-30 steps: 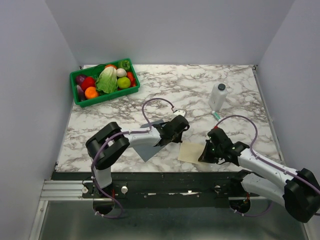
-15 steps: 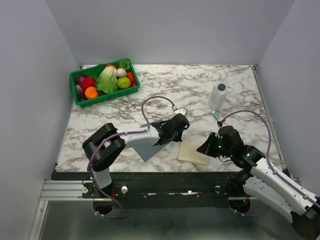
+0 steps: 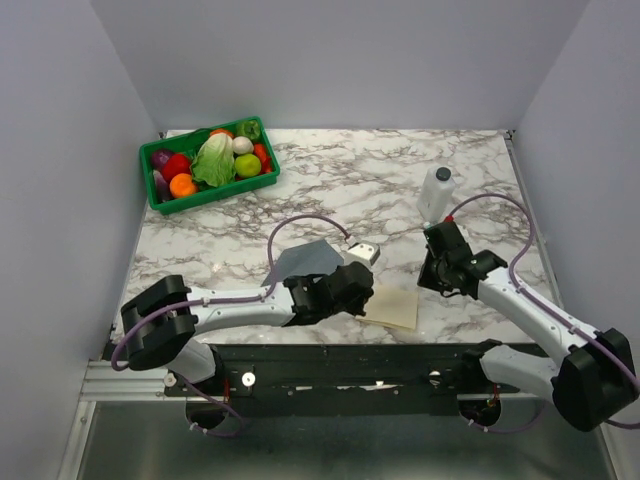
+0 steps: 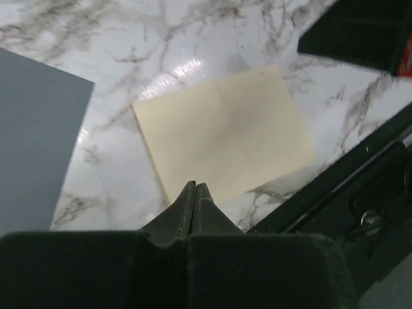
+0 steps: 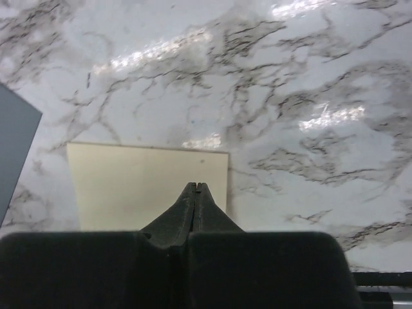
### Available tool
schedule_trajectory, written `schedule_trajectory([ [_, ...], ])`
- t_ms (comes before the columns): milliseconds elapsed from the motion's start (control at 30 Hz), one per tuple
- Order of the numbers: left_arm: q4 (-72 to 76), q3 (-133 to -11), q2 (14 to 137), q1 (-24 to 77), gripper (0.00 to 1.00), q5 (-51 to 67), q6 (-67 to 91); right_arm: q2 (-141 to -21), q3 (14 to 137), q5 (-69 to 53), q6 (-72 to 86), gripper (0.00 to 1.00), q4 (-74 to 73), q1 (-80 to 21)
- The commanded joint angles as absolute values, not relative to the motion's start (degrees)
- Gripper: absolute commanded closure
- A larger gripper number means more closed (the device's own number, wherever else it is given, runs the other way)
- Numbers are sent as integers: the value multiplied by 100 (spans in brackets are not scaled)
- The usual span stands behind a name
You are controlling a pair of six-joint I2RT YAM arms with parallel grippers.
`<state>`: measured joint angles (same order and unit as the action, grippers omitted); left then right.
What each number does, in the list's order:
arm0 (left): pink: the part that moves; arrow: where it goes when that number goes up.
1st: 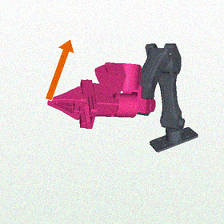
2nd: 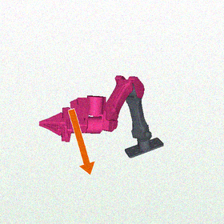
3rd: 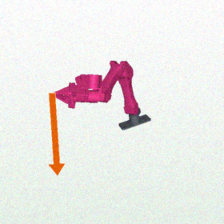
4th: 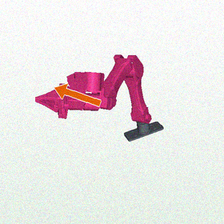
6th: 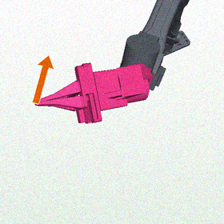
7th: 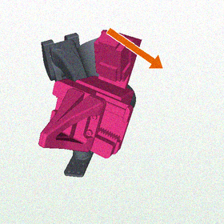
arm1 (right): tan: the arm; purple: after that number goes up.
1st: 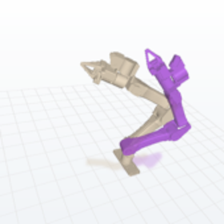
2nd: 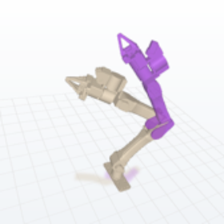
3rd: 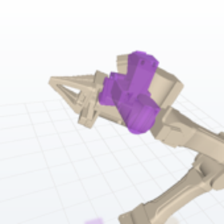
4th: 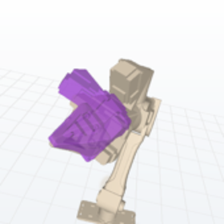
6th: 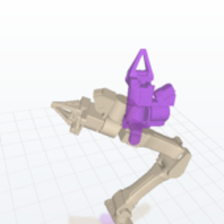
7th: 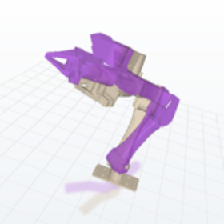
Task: Place the letter into the envelope and seal it
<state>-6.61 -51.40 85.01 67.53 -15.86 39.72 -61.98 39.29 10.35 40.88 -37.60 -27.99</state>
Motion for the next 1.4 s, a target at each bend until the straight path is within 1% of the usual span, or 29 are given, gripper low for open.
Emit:
schedule_trajectory([
  [0, -352, -4869, 8507, 7153, 100, -1679, 4377, -6494, 4043, 765, 3507, 98, -3472, -2207],
  [100, -317, -4799, 8648, 7453, 100, -1723, 4499, -6802, 4096, 669, 3410, 99, -3306, -2171],
  [267, -229, -4720, 8876, 7778, 100, -1714, 4649, -7373, 4219, 606, 3366, 99, -3085, -2153],
  [633, -378, -4781, 9413, 7831, 100, -1687, 4886, -8033, 4254, 519, 3314, 99, -2654, -2136],
  [867, -668, -5010, 9914, 7752, 100, -1854, 4957, -8156, 3920, 229, 3226, 99, -2373, -2136],
  [1133, -712, -4887, 9940, 7348, 100, -1837, 4931, -8051, 3718, 26, 3322, 99, -2522, -2136],
  [1300, -747, -4816, 9905, 6988, 100, -1784, 4843, -7788, 3437, 26, 3419, 99, -2663, -2144],
  [1367, -756, -4799, 9896, 6909, 100, -1767, 4782, -7656, 3358, -149, 3436, 99, -2689, -2145],
])
